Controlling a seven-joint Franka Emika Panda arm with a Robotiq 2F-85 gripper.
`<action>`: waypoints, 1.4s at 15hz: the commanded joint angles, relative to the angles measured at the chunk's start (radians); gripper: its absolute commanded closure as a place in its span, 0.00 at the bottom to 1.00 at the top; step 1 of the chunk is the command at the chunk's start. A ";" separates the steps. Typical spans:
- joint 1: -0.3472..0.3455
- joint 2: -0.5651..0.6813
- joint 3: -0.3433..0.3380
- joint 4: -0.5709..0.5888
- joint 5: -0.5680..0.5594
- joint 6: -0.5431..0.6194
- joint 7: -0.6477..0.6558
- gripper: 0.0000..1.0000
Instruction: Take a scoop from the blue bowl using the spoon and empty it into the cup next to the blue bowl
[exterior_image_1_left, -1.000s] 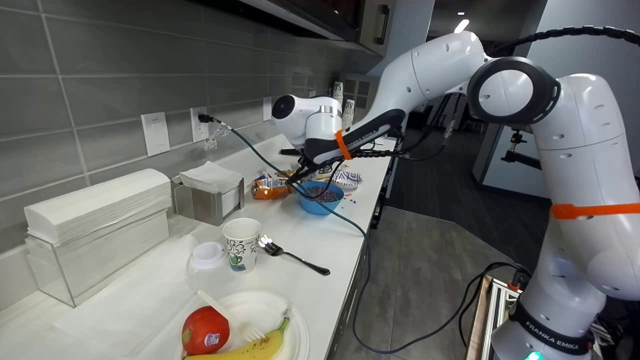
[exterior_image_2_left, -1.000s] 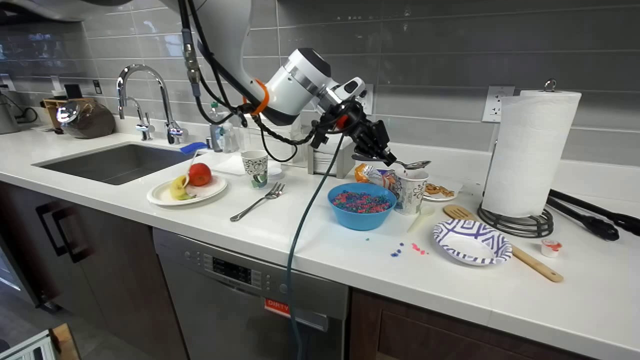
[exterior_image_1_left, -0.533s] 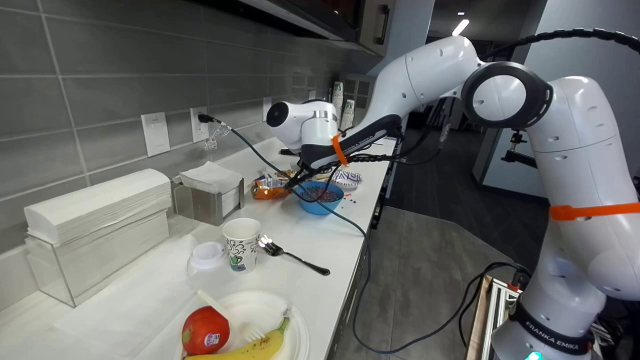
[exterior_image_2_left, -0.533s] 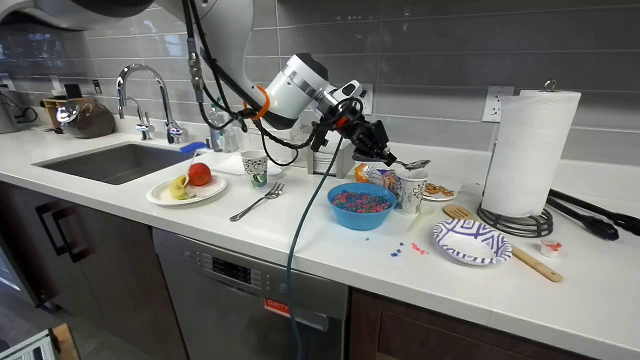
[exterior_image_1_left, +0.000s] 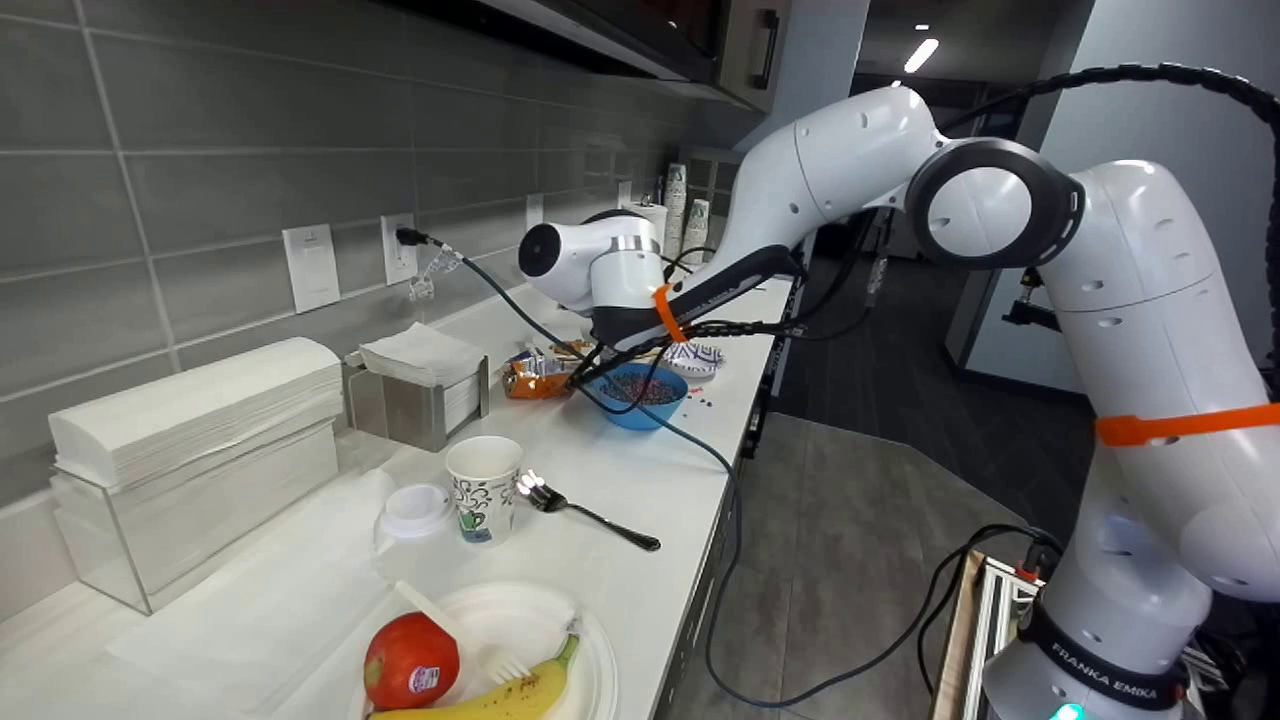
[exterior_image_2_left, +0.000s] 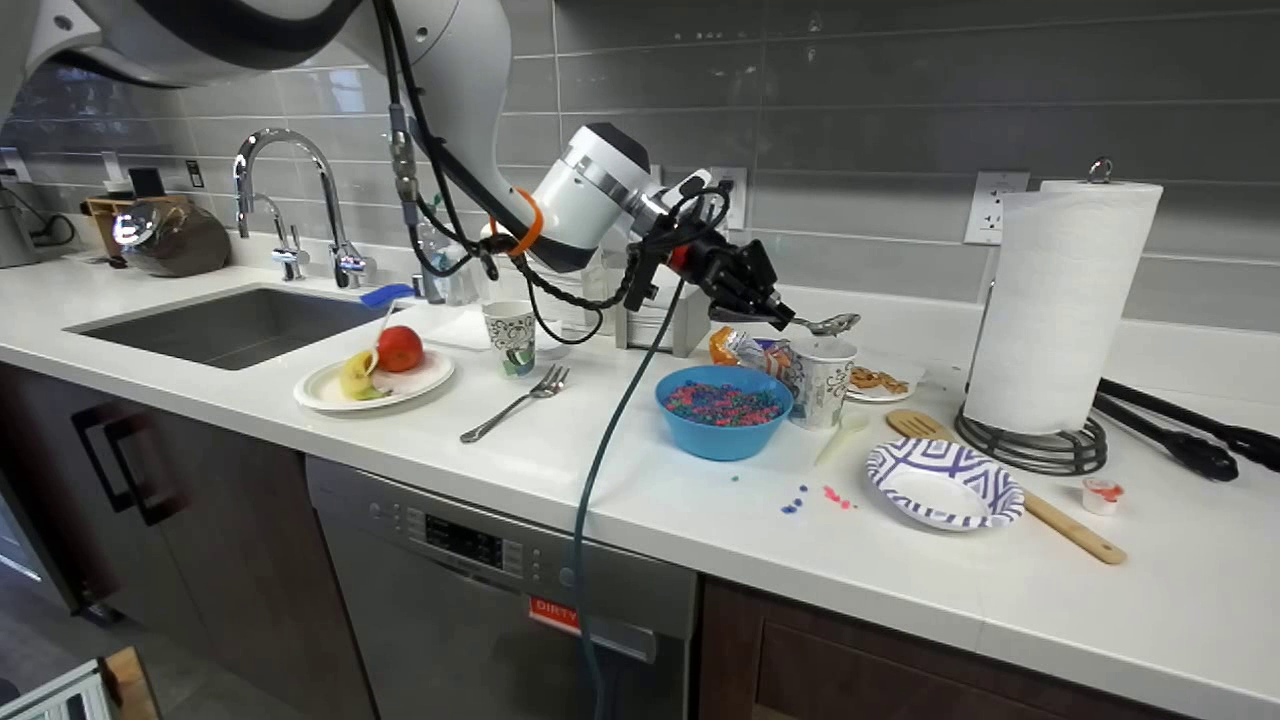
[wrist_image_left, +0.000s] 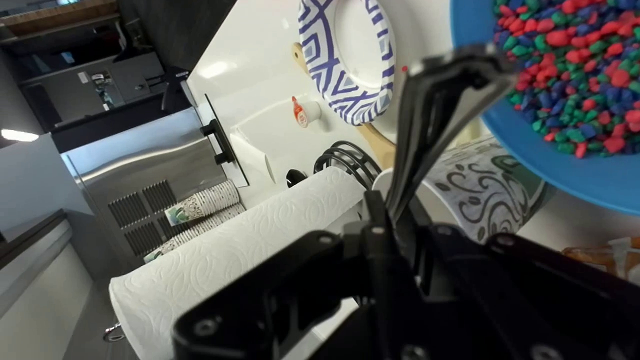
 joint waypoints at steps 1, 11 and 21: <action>0.013 0.038 0.011 0.043 -0.055 -0.056 -0.039 0.97; 0.036 0.075 0.028 0.047 -0.159 -0.172 -0.113 0.97; 0.031 0.113 0.049 0.048 -0.269 -0.214 -0.202 0.97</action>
